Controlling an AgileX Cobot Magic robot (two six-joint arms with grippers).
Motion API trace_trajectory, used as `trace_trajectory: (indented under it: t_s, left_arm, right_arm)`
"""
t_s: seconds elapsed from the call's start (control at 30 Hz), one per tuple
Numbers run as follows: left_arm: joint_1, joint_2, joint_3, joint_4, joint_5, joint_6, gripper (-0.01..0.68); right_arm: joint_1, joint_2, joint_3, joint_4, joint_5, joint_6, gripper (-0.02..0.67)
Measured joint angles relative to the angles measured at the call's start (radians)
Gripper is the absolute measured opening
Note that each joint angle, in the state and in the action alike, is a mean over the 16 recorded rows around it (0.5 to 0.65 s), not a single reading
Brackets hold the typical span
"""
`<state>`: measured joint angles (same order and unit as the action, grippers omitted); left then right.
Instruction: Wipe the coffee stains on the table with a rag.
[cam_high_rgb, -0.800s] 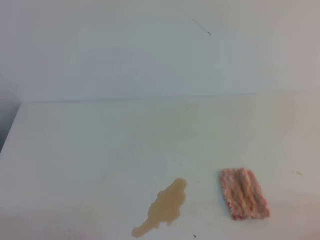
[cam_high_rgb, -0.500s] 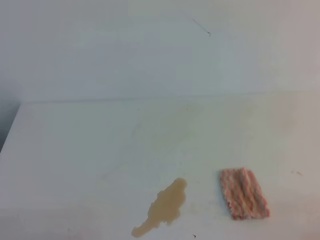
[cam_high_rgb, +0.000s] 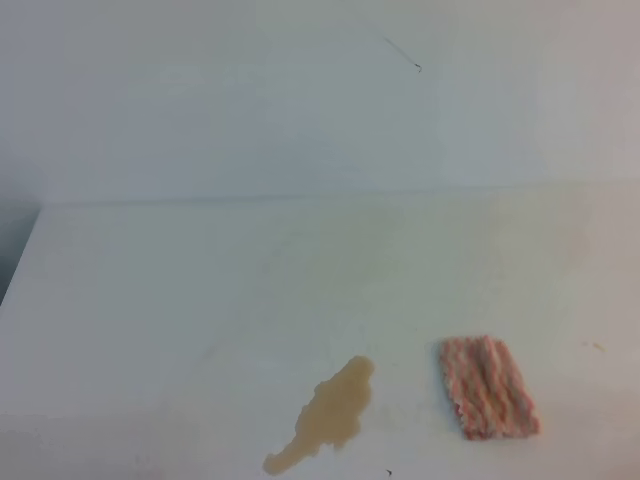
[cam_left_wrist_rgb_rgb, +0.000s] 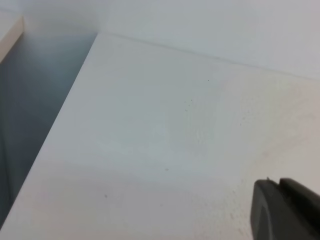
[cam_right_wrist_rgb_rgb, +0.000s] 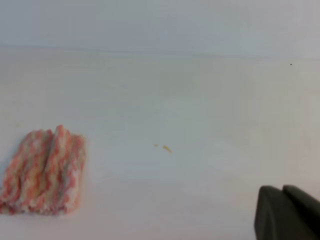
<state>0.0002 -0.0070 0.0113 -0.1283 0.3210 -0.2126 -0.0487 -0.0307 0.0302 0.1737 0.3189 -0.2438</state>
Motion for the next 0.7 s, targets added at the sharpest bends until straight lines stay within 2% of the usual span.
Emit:
trace_trajectory:
  t_s: [0.7]
  left_arm:
    - [0.000,0.000,0.000,0.000,0.000,0.000,-0.001]
  right_arm:
    - [0.000,0.000,0.002,-0.032,-0.015,0.000,-0.004]
